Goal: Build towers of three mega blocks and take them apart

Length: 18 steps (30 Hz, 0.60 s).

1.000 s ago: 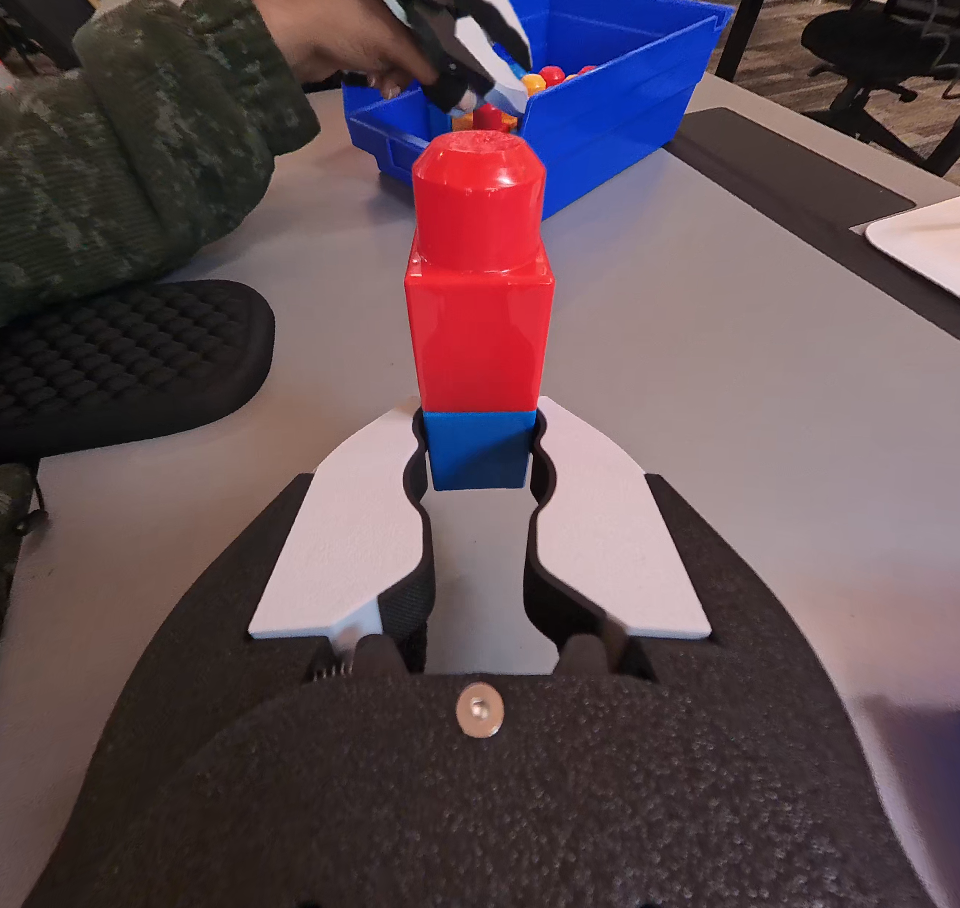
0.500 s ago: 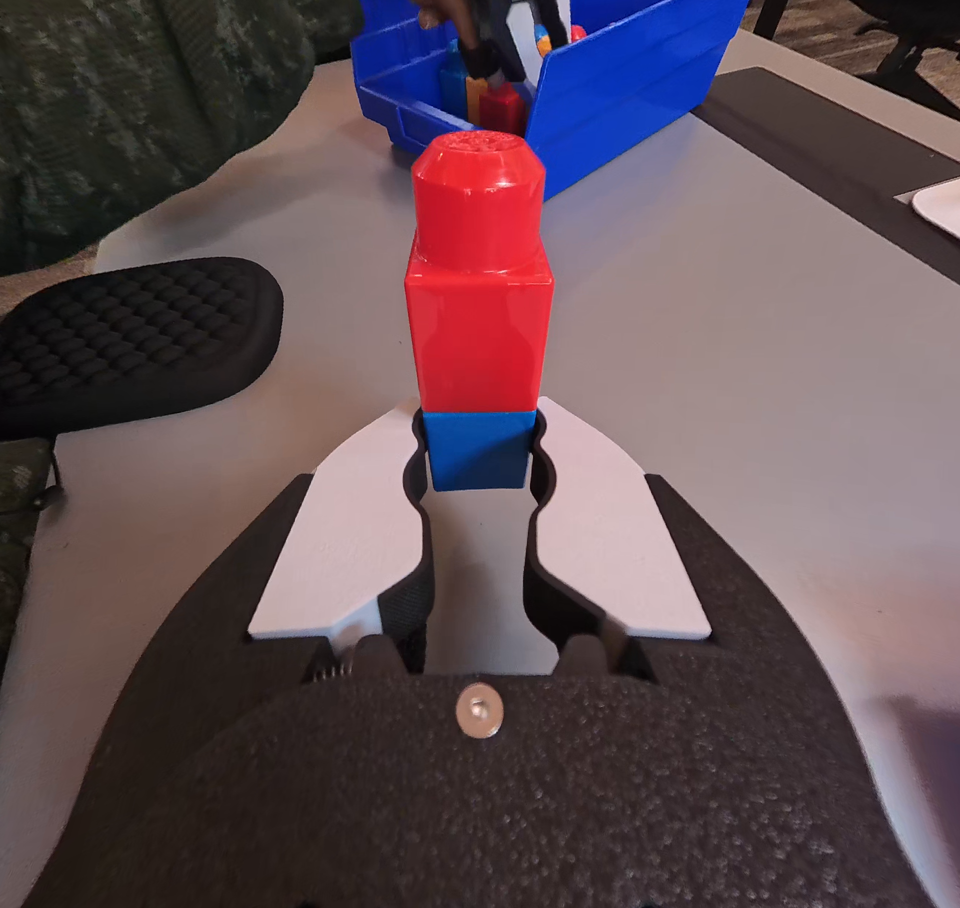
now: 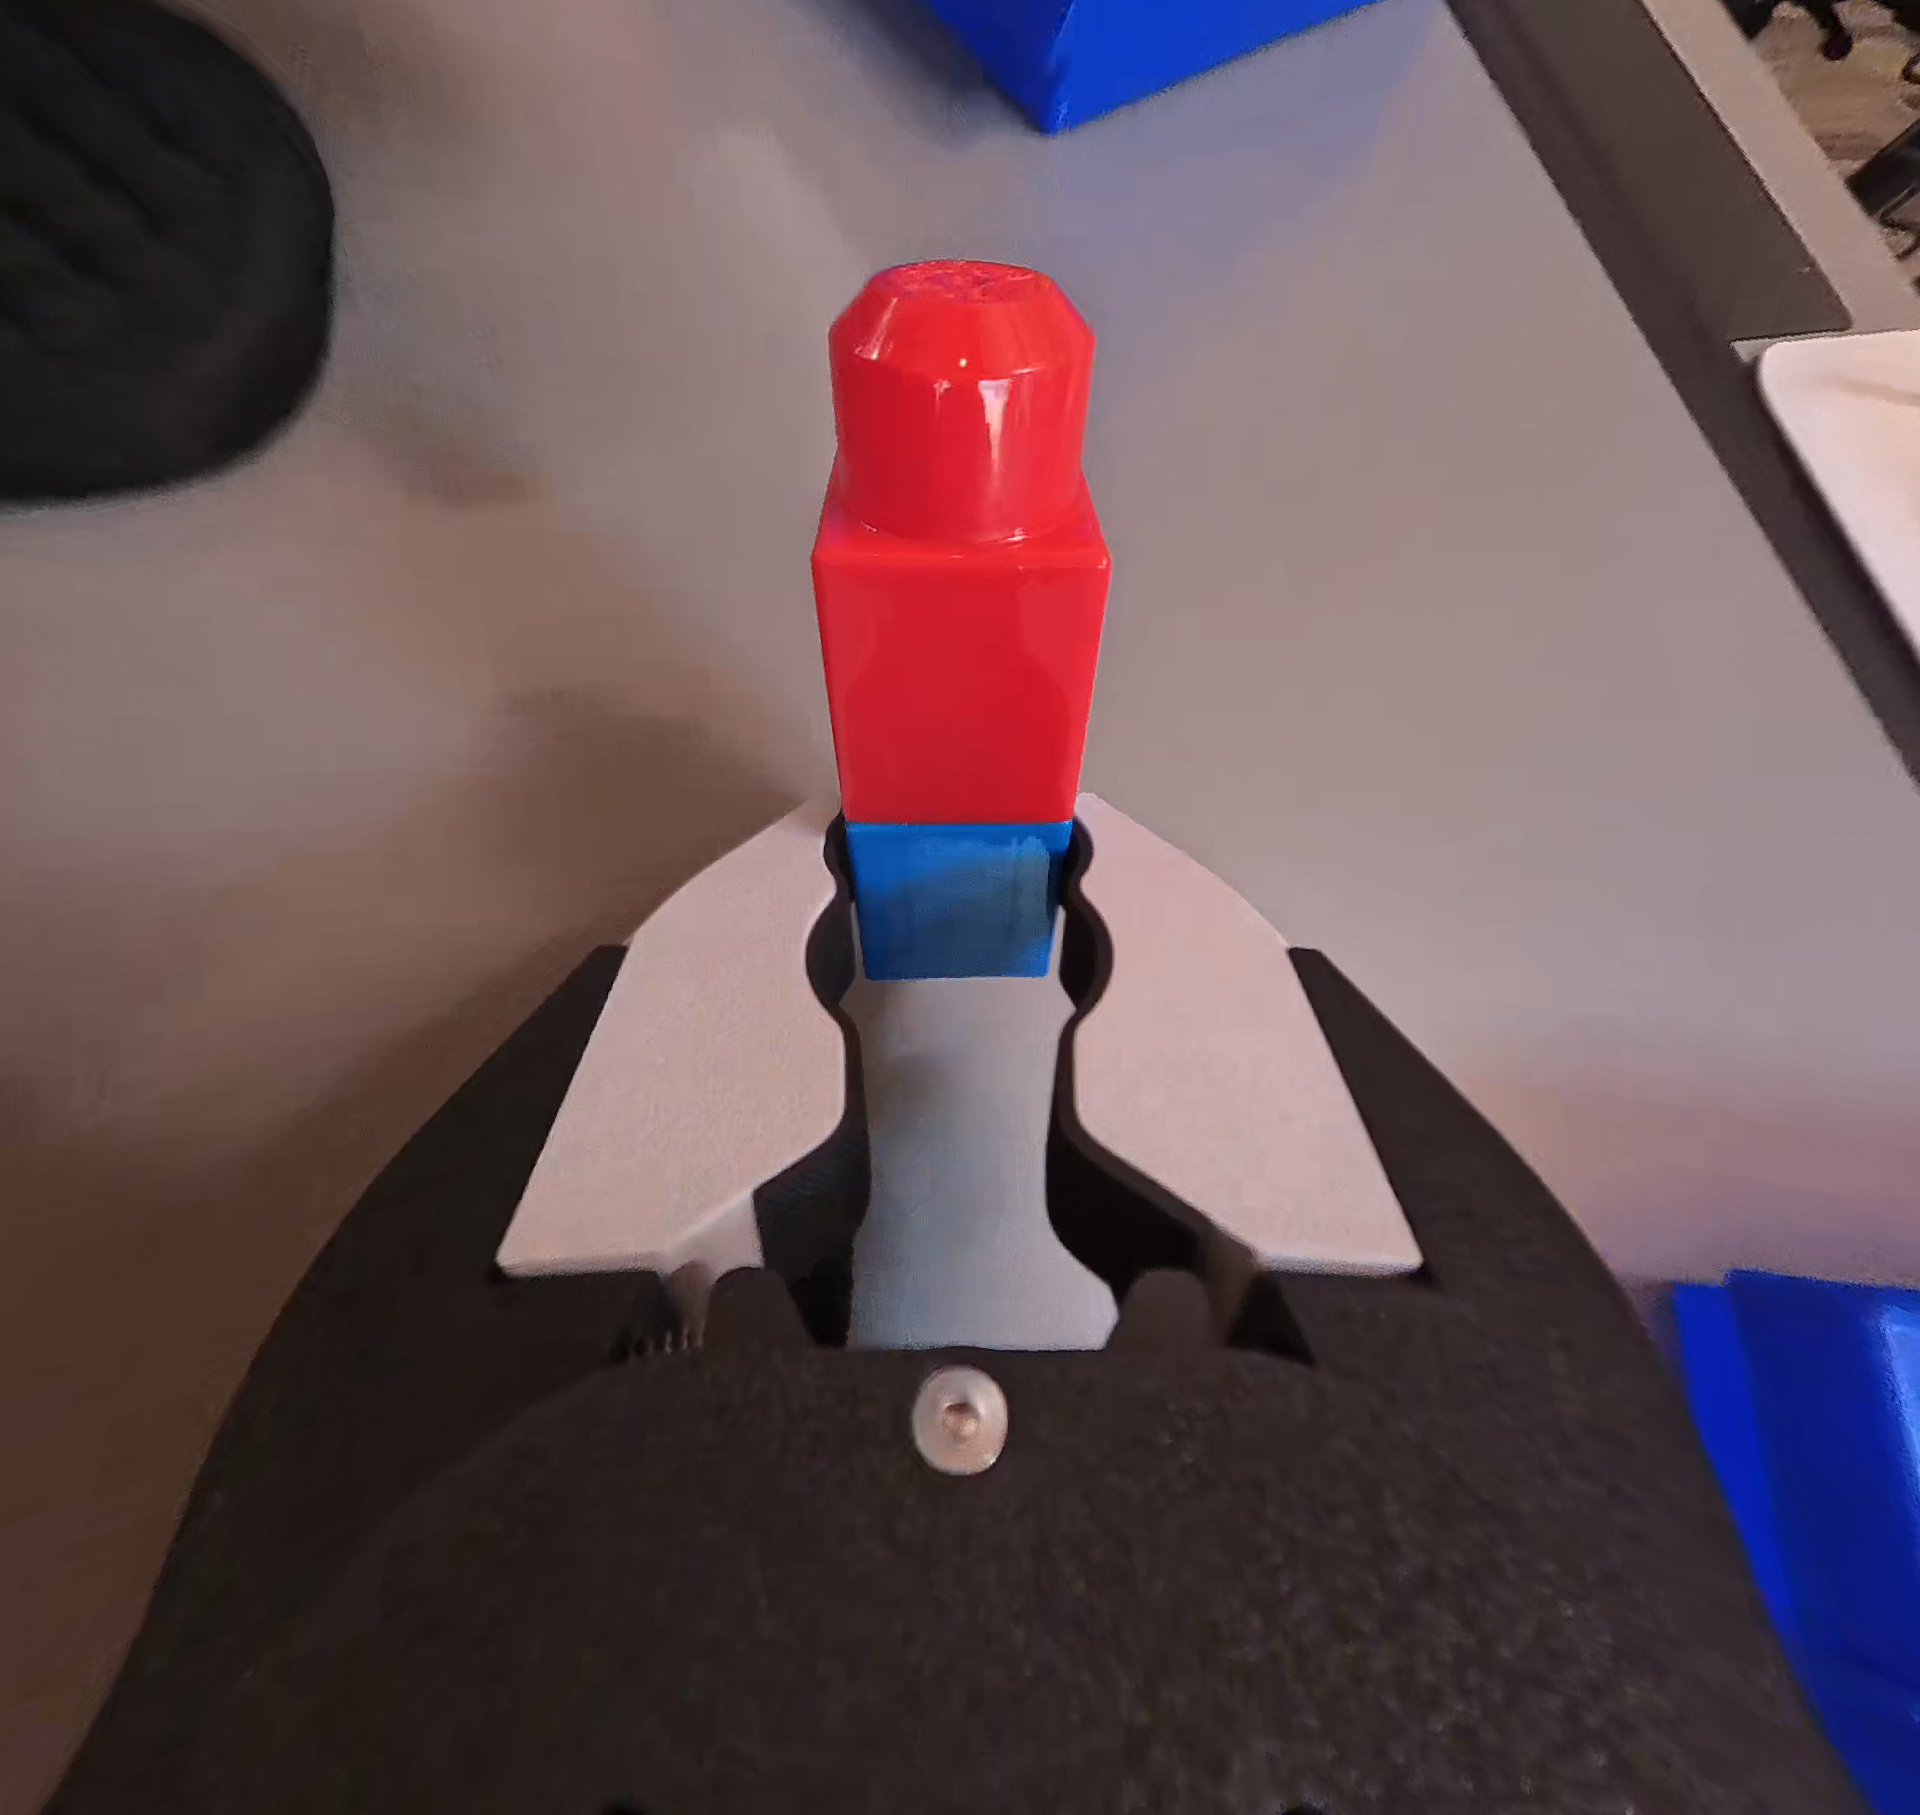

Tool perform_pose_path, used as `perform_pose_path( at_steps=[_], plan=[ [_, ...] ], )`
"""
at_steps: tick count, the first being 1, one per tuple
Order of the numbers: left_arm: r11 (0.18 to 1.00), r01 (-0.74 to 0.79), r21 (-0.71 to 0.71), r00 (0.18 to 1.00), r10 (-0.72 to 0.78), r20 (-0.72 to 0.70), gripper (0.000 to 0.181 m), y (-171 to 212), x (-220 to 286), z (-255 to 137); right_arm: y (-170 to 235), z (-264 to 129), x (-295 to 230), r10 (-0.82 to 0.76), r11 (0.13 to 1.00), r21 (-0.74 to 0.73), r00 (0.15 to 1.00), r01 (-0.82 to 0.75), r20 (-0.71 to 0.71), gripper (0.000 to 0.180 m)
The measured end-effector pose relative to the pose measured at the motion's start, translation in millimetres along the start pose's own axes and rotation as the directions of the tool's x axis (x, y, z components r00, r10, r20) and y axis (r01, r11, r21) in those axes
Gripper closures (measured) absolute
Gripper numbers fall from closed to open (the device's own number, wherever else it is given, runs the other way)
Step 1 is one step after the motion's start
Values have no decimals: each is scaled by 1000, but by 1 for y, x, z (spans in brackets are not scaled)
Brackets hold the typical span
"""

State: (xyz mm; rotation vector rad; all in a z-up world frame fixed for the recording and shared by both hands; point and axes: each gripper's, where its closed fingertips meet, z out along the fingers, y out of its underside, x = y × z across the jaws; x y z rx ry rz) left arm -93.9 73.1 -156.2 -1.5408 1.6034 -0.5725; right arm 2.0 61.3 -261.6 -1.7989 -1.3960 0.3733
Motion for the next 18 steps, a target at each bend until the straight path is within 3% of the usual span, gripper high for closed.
perform_pose_path(
  at_steps=[6, 11, 18],
  plan=[
    [992, -109, -63, 988, 101, -113, 146, -4, 39, 47, 15, 8, -13, -141, 979, -152, 990, 137, -19, 143],
    [987, -135, -90, 989, 129, -65, 146, -1, 36, 54, 10, 4, -11, -66, 993, -102, 998, 65, -7, 143],
    [992, -109, 60, 993, 112, -49, 147, -17, 32, 47, -4, -3, -7, 5, 1000, 11, 1000, -5, 4, 144]
  ],
)
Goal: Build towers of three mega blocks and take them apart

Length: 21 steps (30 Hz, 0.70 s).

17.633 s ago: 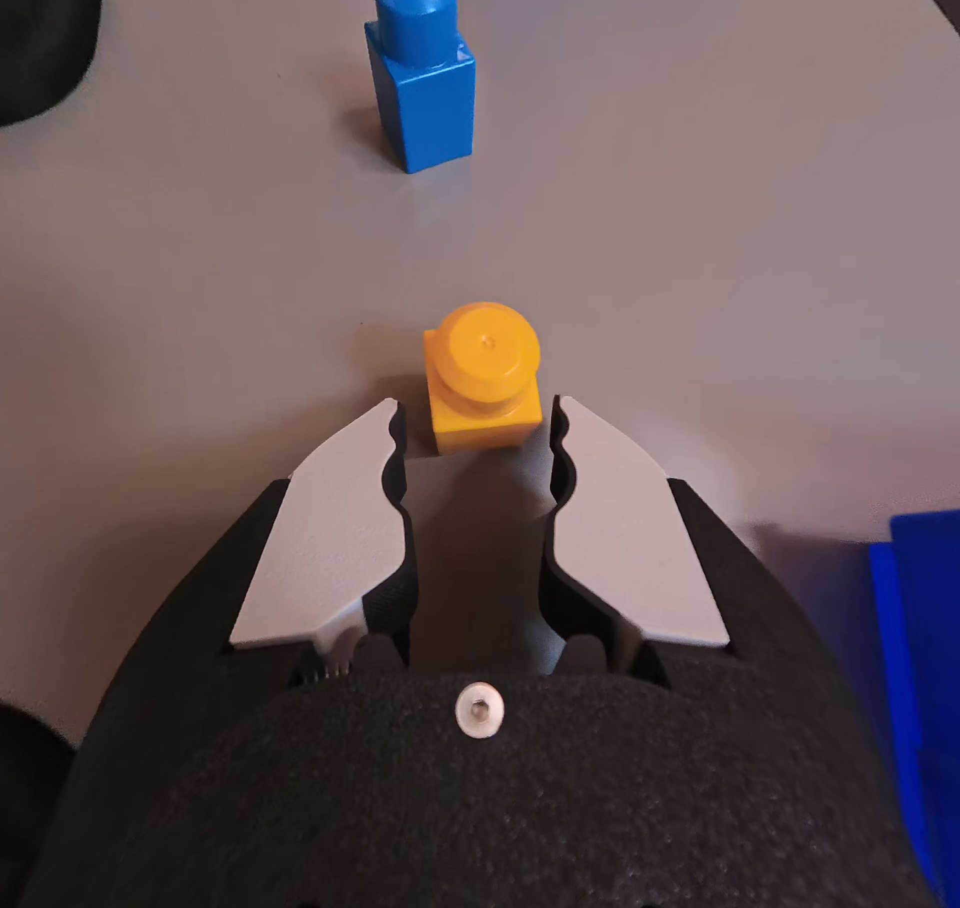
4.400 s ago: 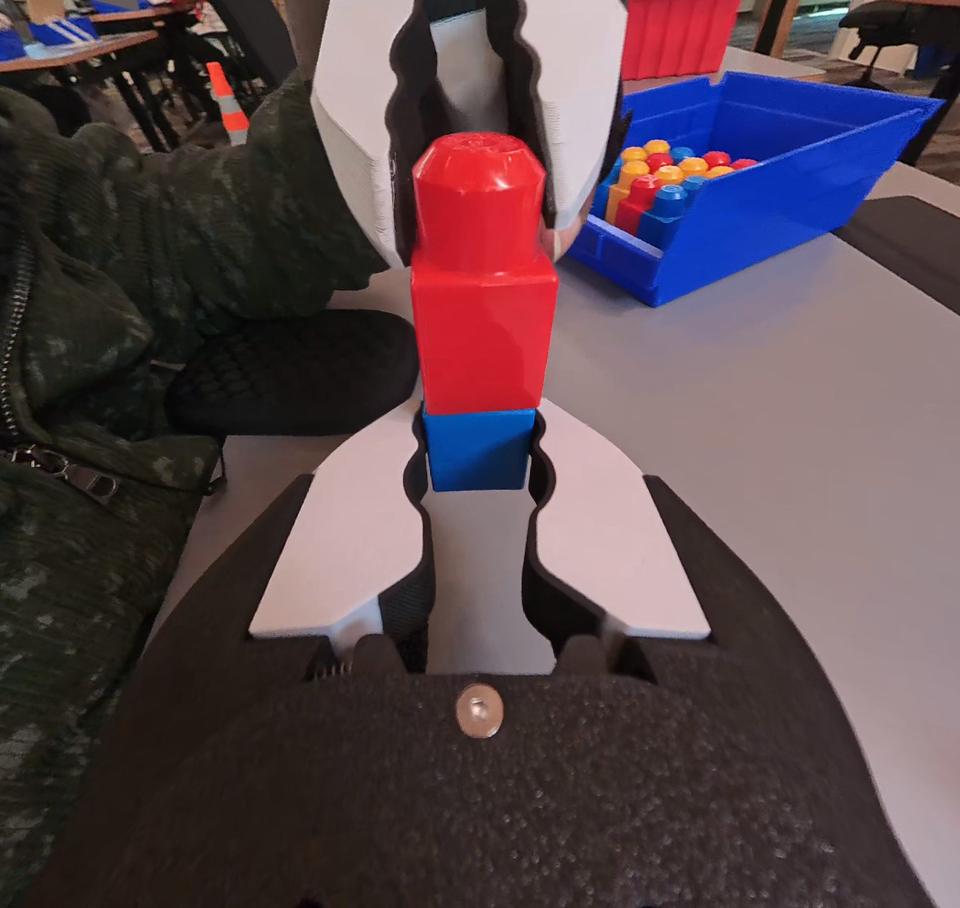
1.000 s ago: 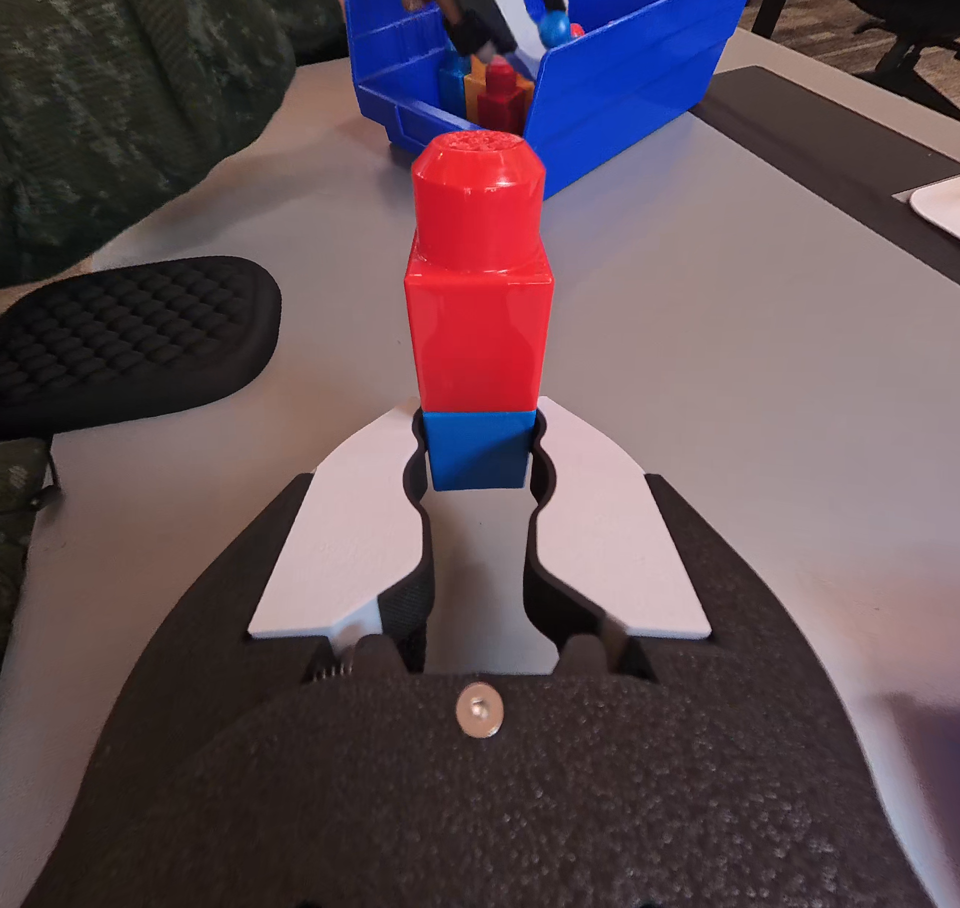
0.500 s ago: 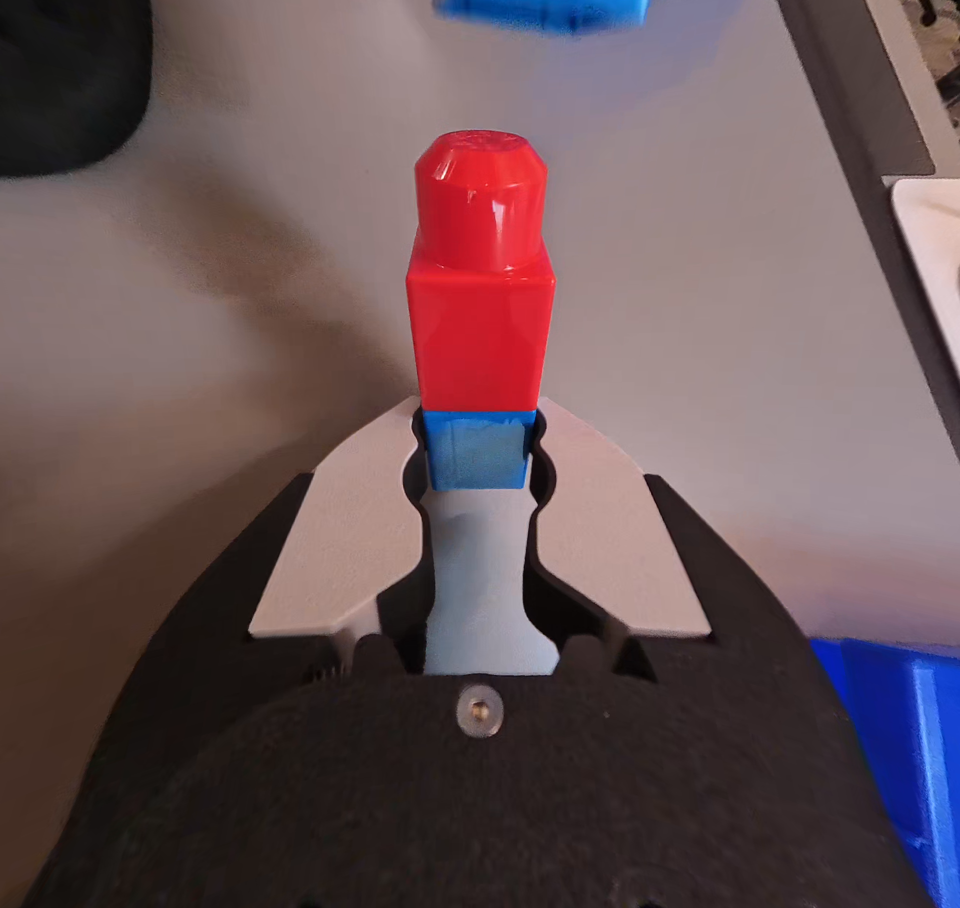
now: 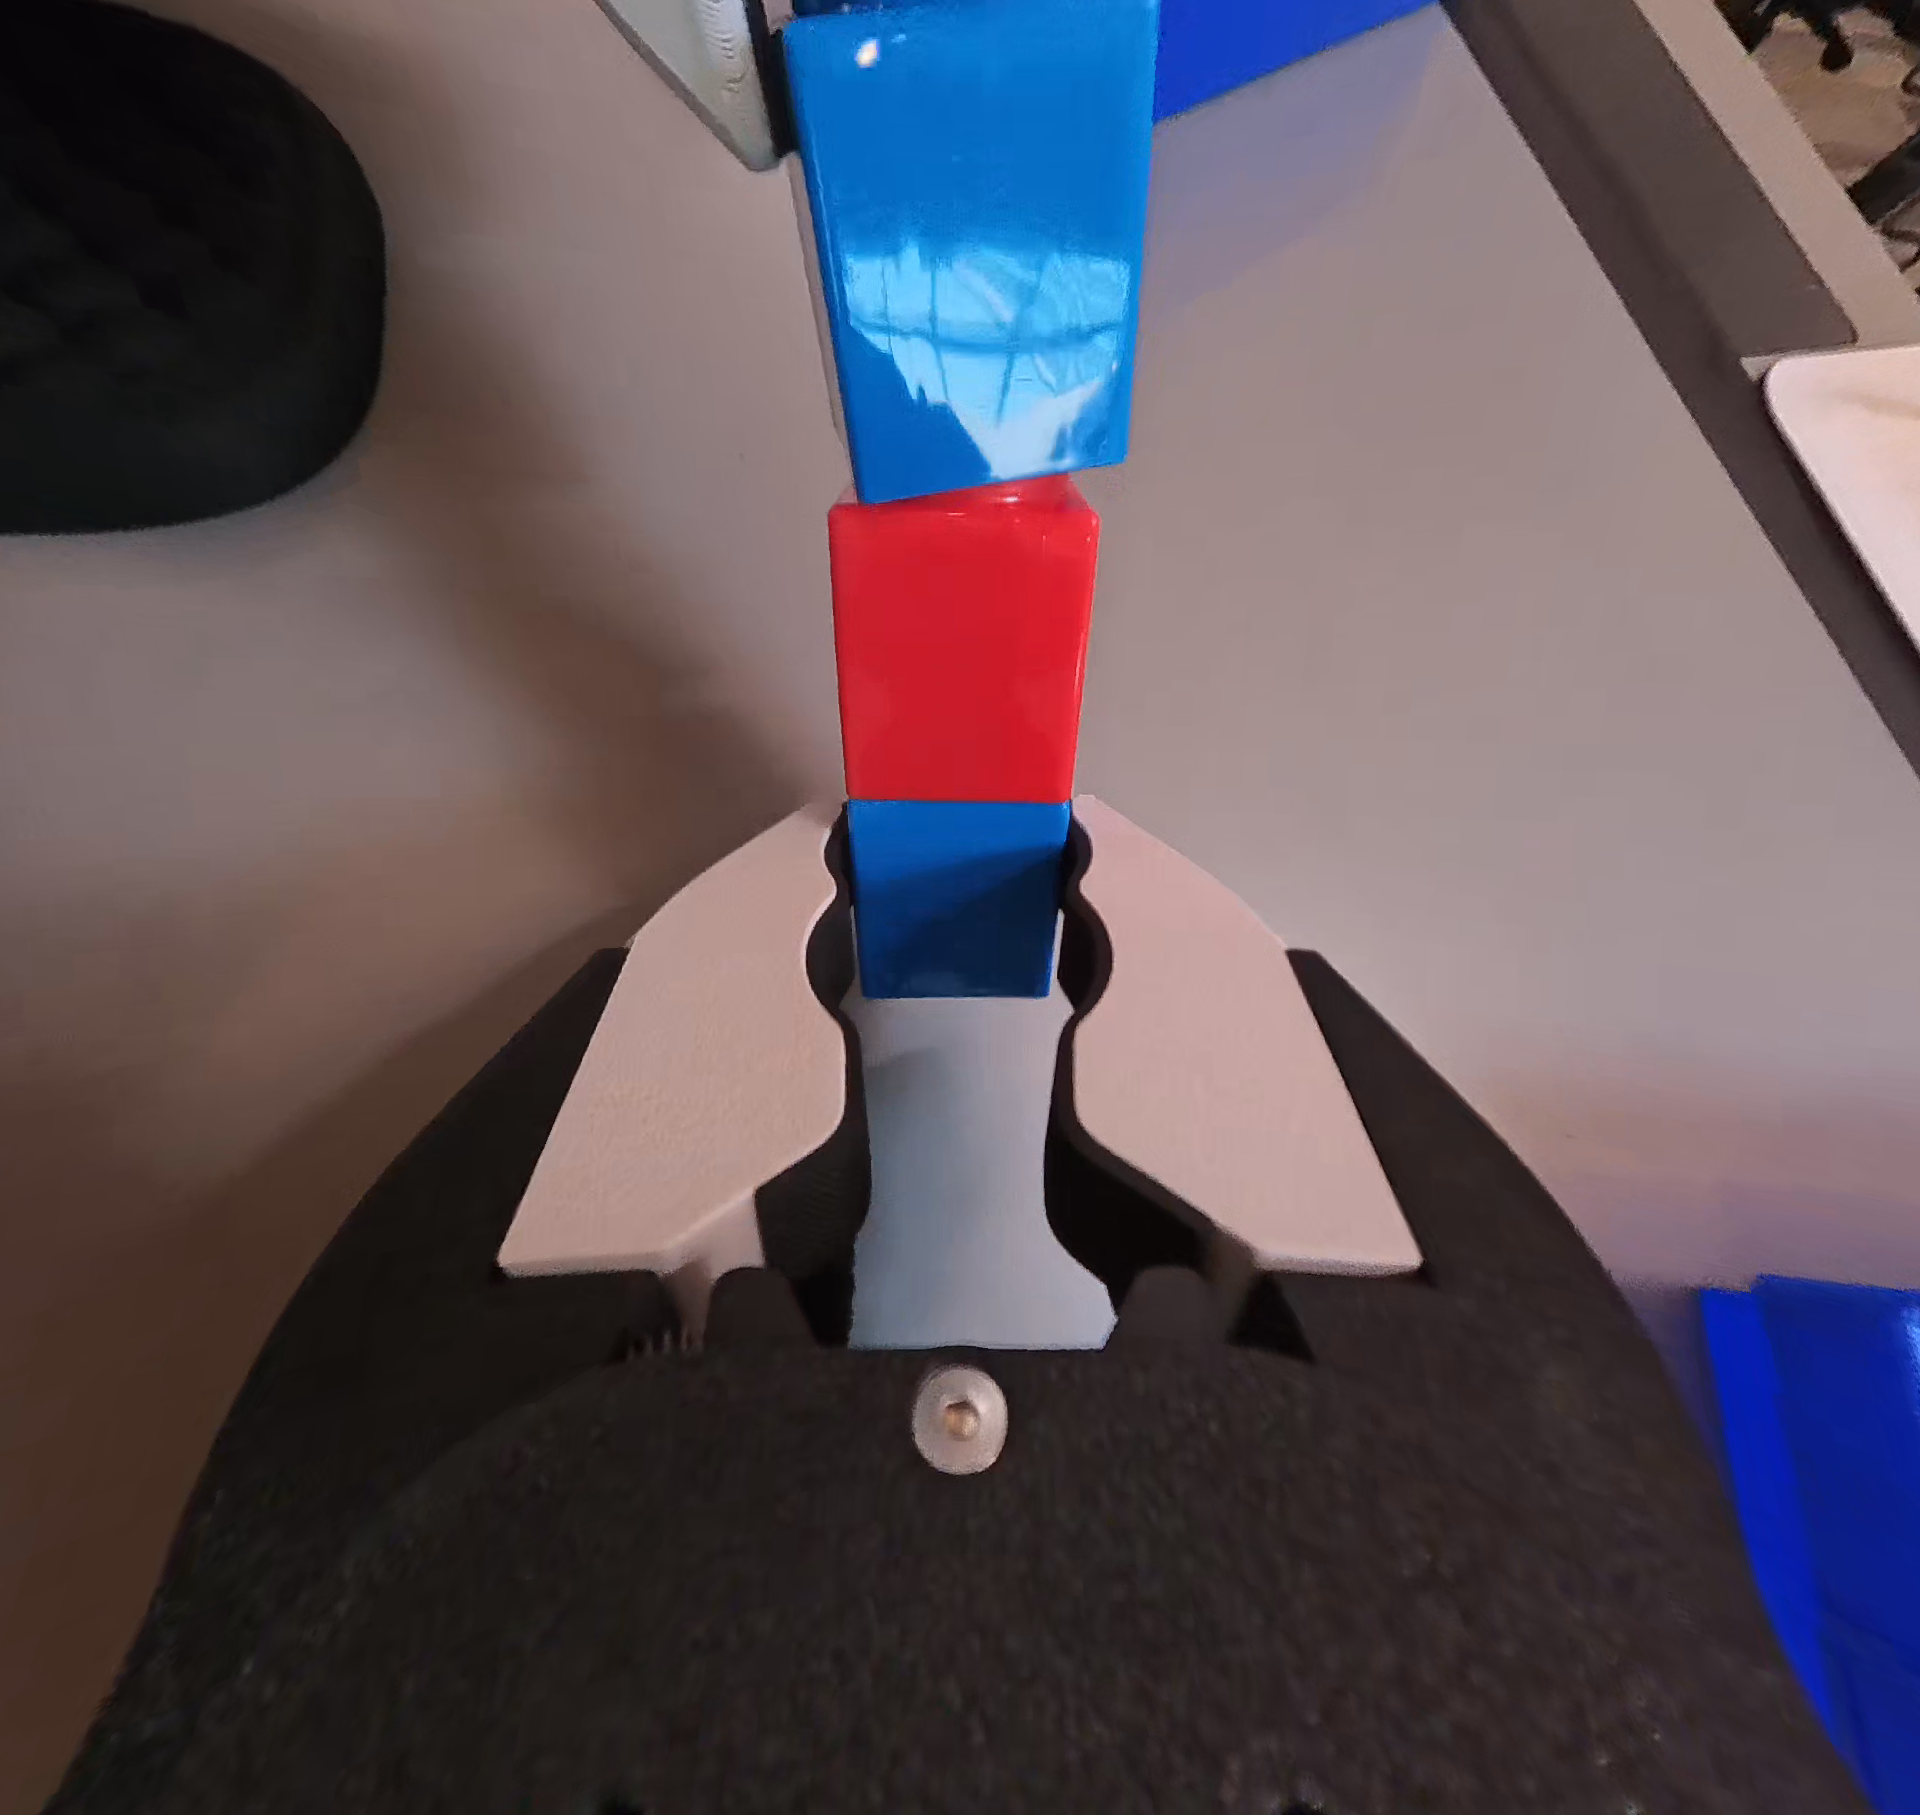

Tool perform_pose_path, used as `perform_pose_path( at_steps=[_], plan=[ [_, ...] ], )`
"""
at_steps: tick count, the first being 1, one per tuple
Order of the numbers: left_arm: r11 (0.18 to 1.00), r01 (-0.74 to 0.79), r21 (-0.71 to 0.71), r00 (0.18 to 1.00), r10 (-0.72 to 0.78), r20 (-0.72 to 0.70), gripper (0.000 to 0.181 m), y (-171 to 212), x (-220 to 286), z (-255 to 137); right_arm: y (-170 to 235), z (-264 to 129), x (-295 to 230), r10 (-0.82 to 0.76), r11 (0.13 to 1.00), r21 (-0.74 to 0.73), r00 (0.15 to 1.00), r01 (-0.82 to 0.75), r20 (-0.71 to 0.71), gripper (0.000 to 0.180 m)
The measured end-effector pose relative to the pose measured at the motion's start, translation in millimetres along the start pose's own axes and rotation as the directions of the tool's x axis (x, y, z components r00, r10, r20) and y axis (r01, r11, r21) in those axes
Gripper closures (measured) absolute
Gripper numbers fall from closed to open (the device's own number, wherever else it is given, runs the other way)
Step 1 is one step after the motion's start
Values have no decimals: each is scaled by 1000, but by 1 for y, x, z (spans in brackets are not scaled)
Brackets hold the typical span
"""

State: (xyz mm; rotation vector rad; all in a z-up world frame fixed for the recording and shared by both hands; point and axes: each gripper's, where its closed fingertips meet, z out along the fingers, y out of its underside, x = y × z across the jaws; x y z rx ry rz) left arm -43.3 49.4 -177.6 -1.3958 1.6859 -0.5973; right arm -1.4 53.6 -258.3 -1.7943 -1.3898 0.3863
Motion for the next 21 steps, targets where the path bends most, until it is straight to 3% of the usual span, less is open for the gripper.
perform_pose_path(
  at_steps=[11, 21],
  plan=[
    [983, -14, 185, 995, 31, -93, 148, -12, 15, -21, -27, -15, -17, -61, 980, 194, 994, 42, 93, 144],
    [903, 86, 422, 993, -42, -111, 149, -43, 8, -35, -49, -33, -18, -27, 940, 340, 989, -23, 144, 143]
  ],
)
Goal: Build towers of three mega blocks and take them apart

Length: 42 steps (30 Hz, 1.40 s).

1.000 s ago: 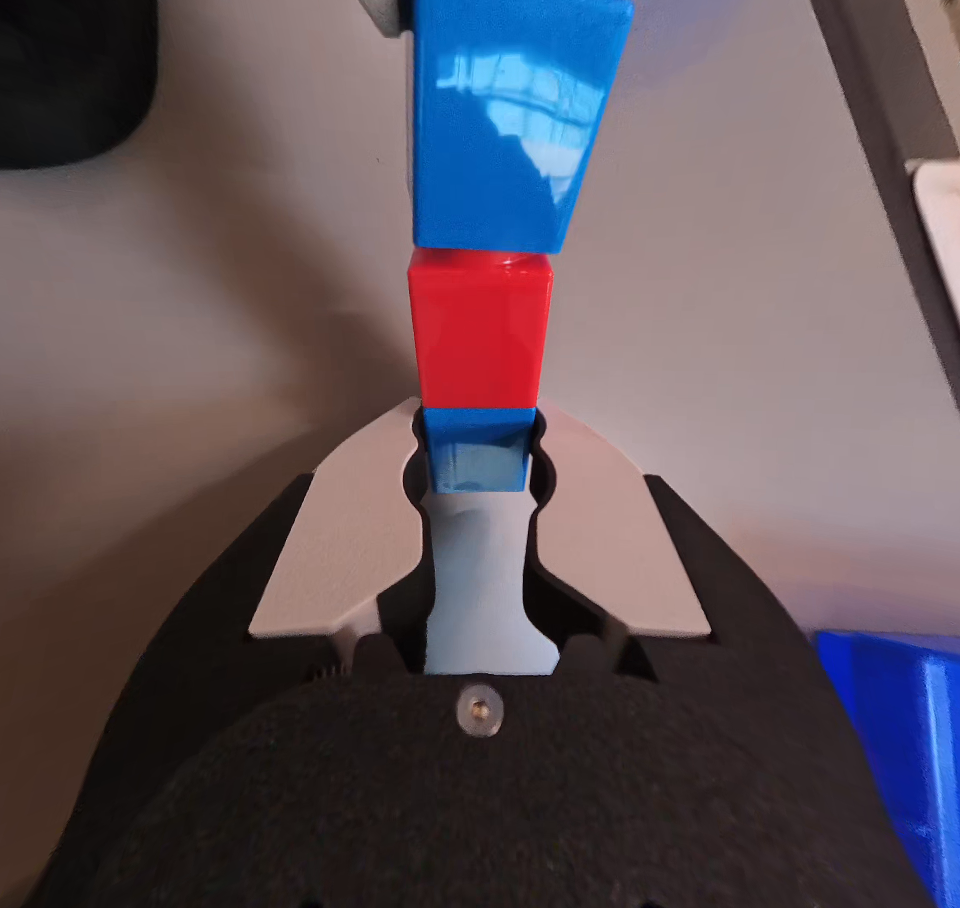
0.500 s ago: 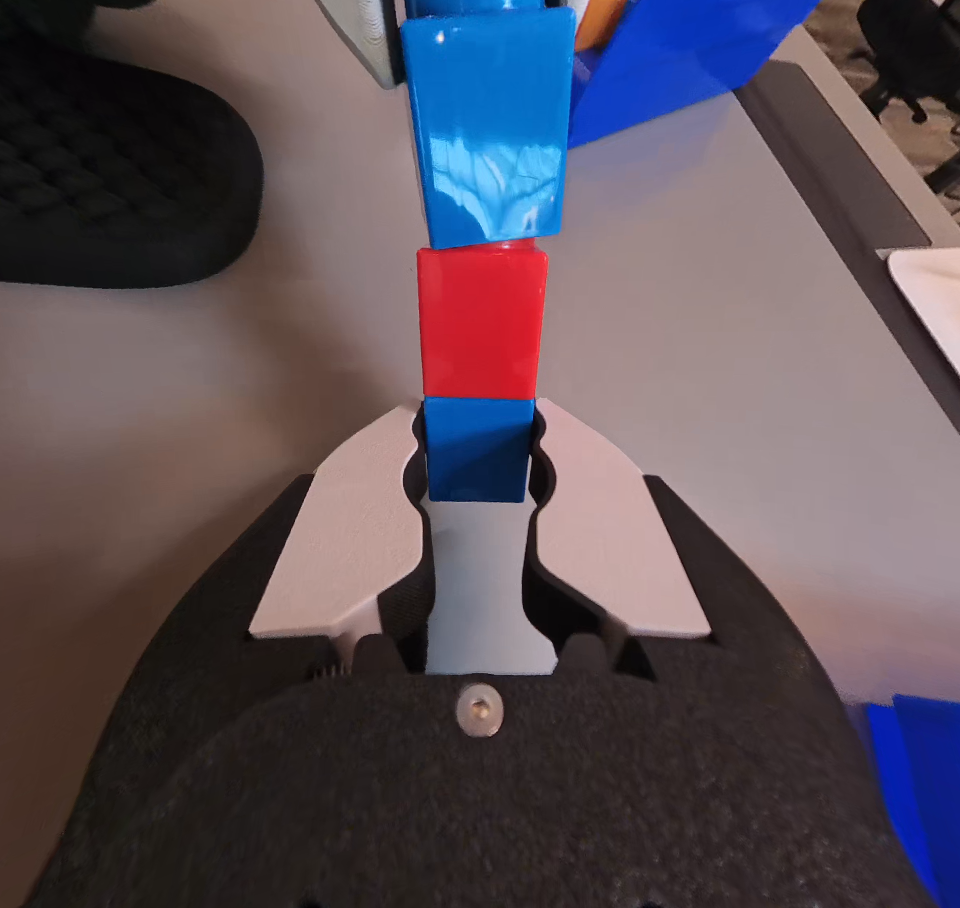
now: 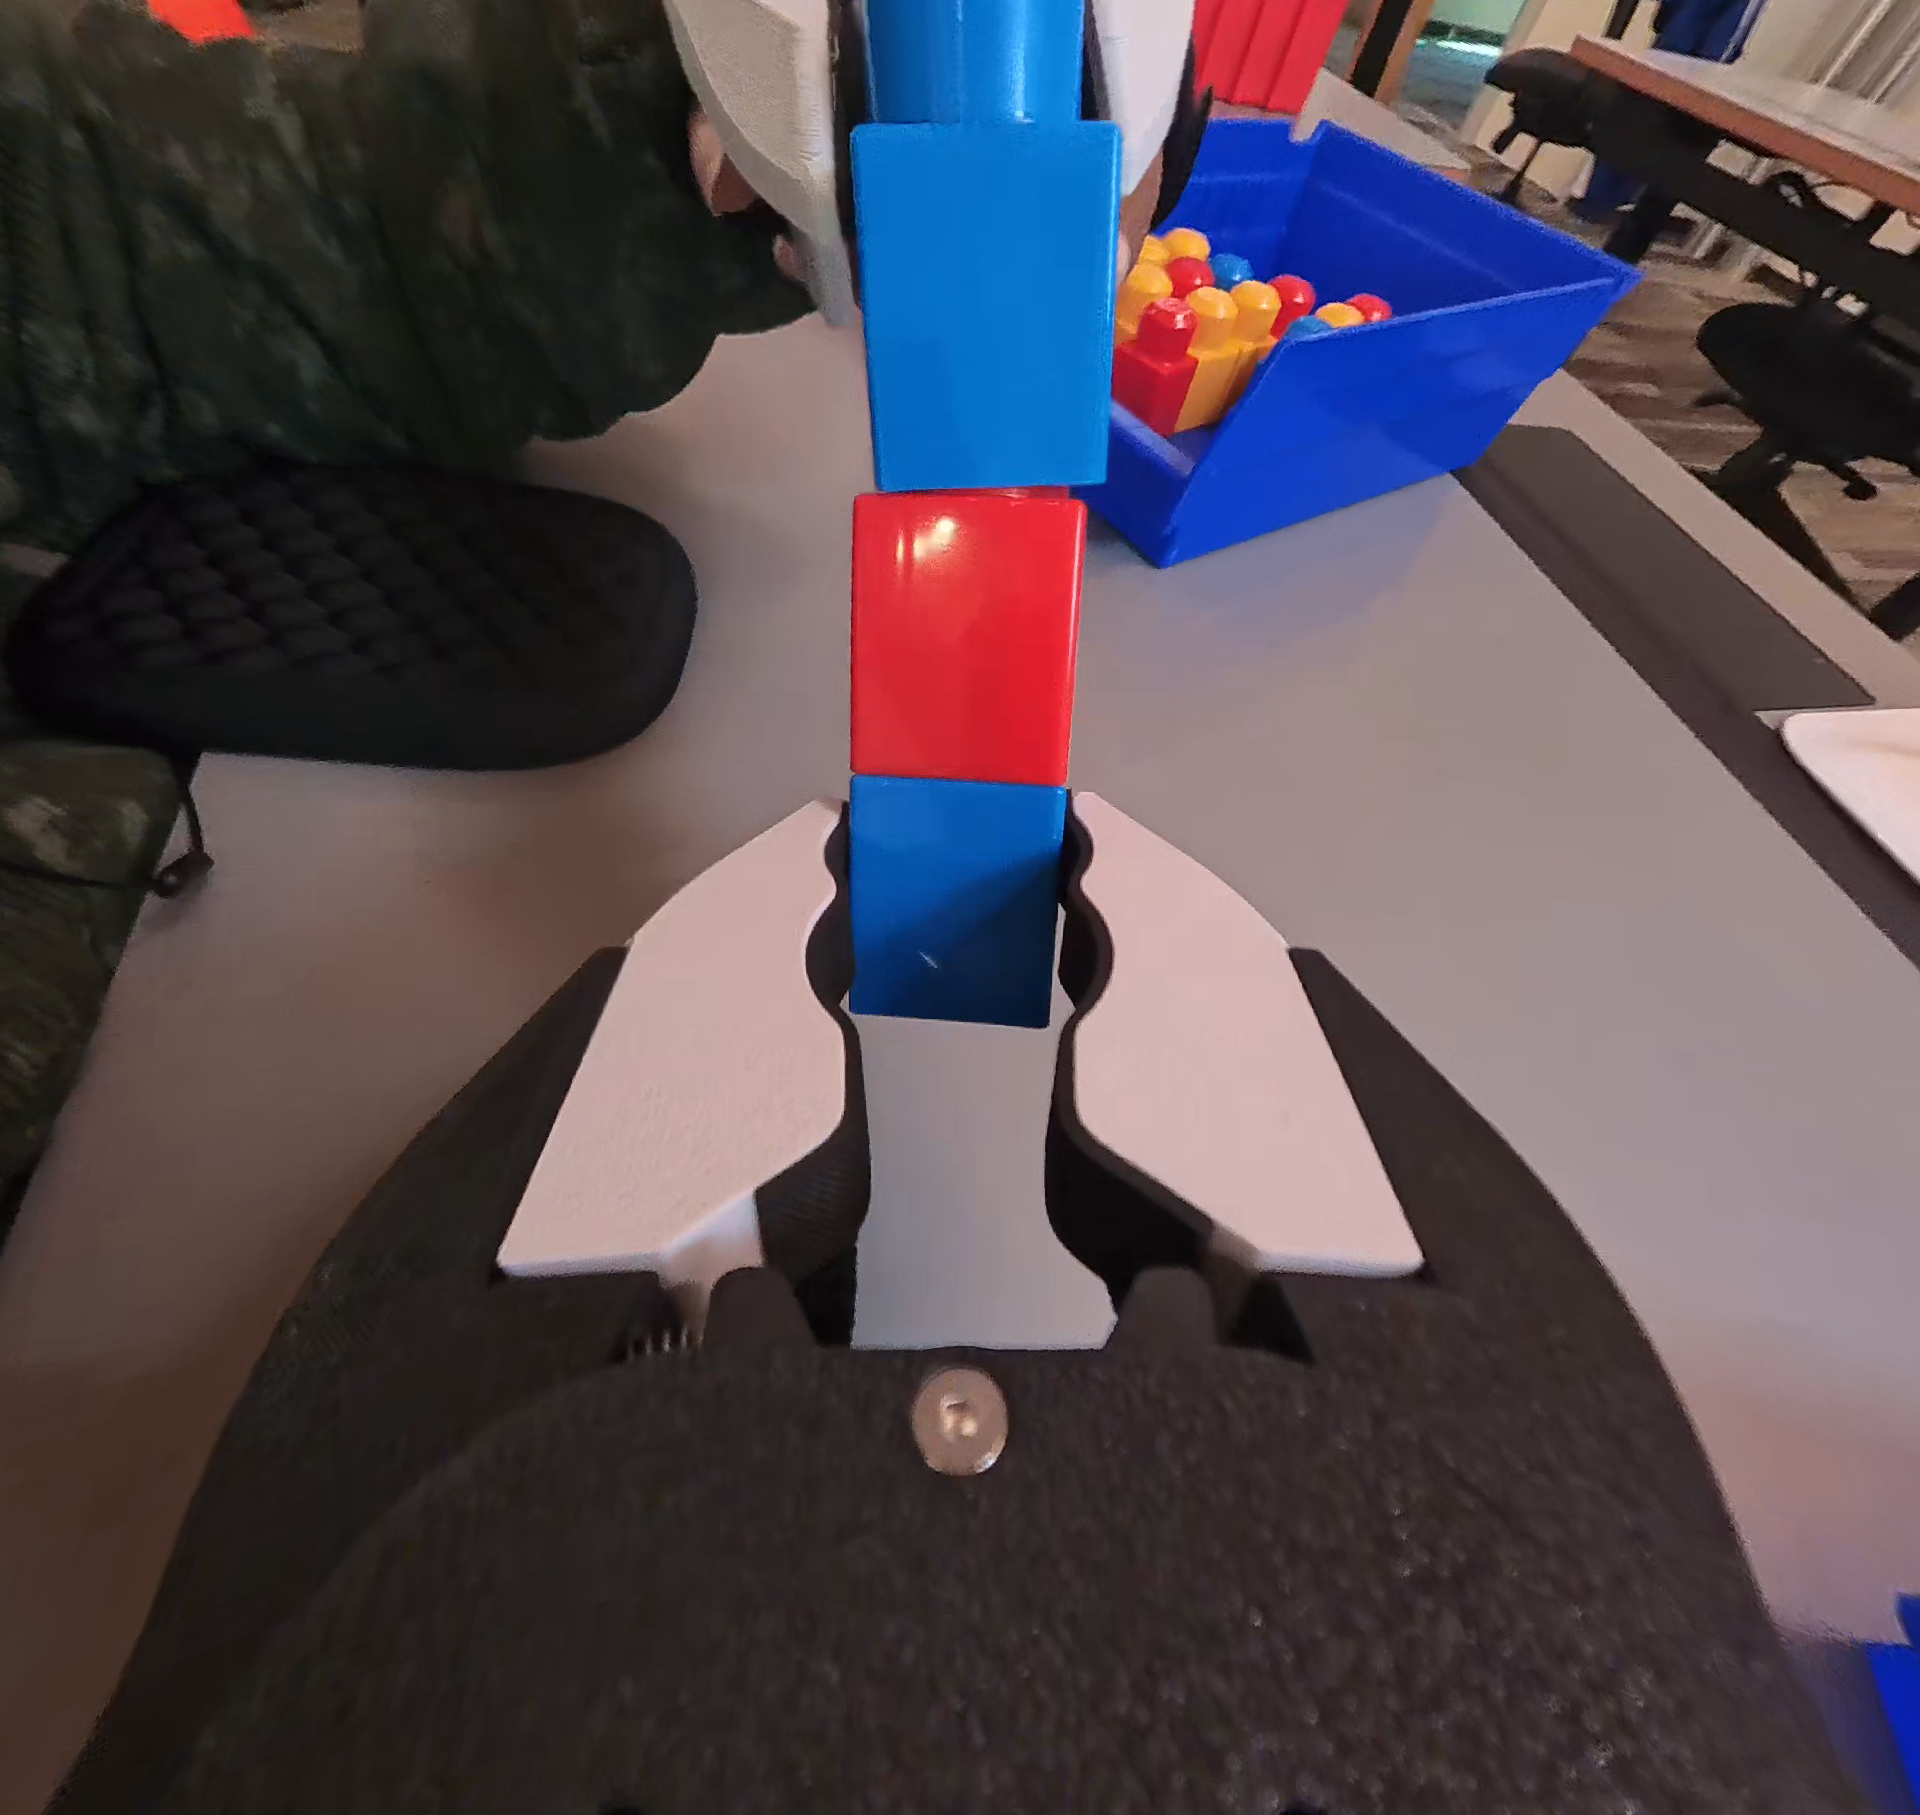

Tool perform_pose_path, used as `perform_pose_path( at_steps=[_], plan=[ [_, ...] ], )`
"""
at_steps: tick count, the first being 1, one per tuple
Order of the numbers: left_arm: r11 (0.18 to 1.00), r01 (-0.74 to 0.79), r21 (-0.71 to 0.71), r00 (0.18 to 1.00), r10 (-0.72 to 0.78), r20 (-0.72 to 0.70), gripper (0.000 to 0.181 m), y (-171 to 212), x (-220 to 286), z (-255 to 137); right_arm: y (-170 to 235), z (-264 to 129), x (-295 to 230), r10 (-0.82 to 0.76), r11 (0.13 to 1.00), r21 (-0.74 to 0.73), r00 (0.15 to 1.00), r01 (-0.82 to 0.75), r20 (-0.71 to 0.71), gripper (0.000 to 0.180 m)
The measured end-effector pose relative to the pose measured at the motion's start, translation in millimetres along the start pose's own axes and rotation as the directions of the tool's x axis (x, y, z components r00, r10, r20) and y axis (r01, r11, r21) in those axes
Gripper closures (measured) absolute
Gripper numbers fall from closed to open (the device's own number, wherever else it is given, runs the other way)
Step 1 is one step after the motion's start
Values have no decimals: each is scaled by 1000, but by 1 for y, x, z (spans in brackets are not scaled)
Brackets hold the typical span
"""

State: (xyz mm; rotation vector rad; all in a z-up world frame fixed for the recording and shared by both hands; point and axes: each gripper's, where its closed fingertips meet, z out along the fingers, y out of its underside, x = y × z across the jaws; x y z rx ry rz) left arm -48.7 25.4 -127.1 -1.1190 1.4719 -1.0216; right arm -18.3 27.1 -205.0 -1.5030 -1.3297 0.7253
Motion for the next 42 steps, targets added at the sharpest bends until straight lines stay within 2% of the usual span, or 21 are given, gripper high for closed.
perform_pose_path(
  at_steps=[2, 5, 7, 14, 18, 25, 33, 37, 41, 42],
  plan=[
    [1000, 2, 3, 999, -2, 35, 147, -2, -5, 1, -2, -1, 5, 11, 1000, -4, 999, -12, -30, 143],
    [999, 12, -37, 999, -10, 49, 132, 5, -5, 12, -3, -1, 5, 2, 1000, -7, 999, -2, -42, 143],
    [999, -28, -24, 998, 29, 54, 144, 3, -3, 18, -1, 0, 5, -6, 1000, -18, 999, 5, -42, 143],
    [998, -67, 7, 996, 67, -54, 144, -2, 17, 16, -6, -2, -11, -26, 999, 29, 999, 24, 45, 143],
    [994, -31, 106, 992, 44, -119, 144, -14, 27, 15, -15, -4, -21, -45, 996, 82, 995, 39, 85, 143],
    [982, -47, 184, 994, 64, -88, 143, -23, 25, 16, -27, -9, -21, -34, 989, 143, 996, 23, 77, 144],
    [985, -65, 157, 995, 77, -67, 143, -17, 22, 18, -22, -9, -18, -27, 992, 123, 997, 19, 69, 144],
    [985, 4, 174, 999, 3, -39, 144, -20, 13, 17, -26, -10, -14, 30, 989, 143, 997, -40, 75, 144],
    [949, 130, 286, 991, -129, -25, 143, -36, 1, 17, -41, -16, -7, 119, 961, 237, 987, -142, 109, 143],
    [945, 152, 290, 988, -152, -23, 138, -34, -2, 19, -43, -18, -3, 138, 952, 259, 984, -163, 111, 143]
  ],
)
